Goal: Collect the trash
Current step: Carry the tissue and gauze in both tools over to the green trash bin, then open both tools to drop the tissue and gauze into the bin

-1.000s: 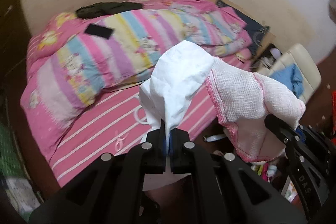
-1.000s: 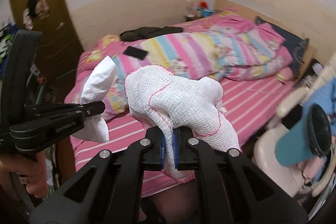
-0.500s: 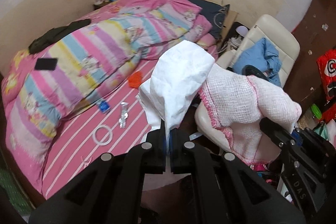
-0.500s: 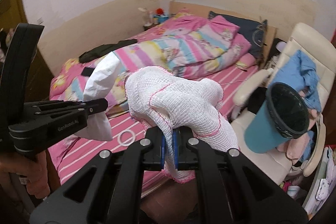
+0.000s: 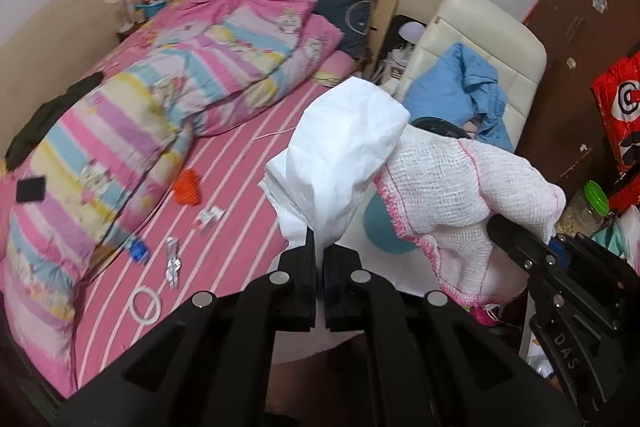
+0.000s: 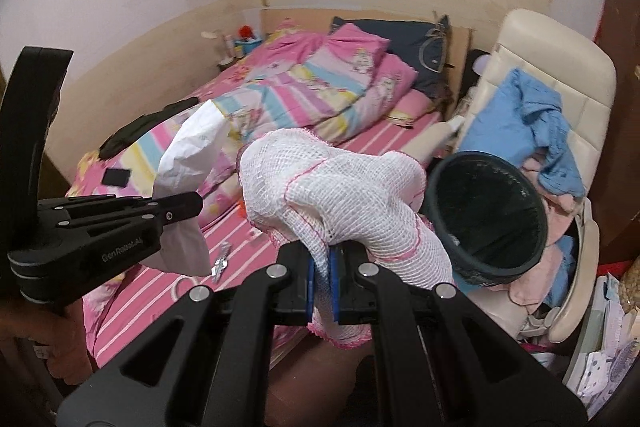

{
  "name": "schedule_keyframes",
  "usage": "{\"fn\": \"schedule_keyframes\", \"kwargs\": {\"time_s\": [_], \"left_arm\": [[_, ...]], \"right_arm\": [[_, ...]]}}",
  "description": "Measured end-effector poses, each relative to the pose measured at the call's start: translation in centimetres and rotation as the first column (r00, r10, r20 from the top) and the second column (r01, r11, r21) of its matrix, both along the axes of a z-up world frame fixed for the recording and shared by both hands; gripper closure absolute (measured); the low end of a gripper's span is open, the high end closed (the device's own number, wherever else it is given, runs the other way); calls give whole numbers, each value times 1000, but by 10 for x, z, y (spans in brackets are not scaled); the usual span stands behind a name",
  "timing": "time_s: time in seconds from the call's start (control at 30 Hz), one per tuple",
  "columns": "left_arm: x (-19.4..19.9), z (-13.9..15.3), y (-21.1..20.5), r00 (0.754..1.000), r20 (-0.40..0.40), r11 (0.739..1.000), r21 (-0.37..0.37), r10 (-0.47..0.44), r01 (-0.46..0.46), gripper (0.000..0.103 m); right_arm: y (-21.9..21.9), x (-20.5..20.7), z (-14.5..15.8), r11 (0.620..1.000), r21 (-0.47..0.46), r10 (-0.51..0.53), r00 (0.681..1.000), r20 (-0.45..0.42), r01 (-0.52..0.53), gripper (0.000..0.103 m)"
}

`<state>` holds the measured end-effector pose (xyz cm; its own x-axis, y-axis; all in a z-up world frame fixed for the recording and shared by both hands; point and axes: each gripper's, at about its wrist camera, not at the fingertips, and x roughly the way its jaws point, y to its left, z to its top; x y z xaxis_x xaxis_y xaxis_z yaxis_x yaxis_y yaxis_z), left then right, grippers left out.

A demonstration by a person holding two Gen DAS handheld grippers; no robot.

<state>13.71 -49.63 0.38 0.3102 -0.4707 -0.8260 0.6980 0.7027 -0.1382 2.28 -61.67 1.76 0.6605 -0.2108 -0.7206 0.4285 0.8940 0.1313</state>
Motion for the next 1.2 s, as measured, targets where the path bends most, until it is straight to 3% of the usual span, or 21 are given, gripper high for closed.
{"fn": "schedule_keyframes", "kwargs": {"time_s": [0.3, 0.6, 1.0, 1.2], "left_arm": [[-9, -18, -132, 994, -26, 993, 27, -110, 111, 101], [-31, -46, -233, 982, -51, 981, 64, -180, 183, 101], [-40, -89, -307, 973, -67, 959, 169, -221, 230, 101], [-37, -114, -332, 969, -35, 942, 227, -245, 246, 101]], "right_arm": [[-104, -23, -19, 994, 17, -109, 993, -43, 110, 97], [-188, -54, -54, 983, 35, -178, 978, -113, 183, 97], [-254, -66, -109, 959, 97, -245, 952, -184, 266, 97], [-269, -59, -129, 956, 101, -250, 944, -215, 276, 97]]}}
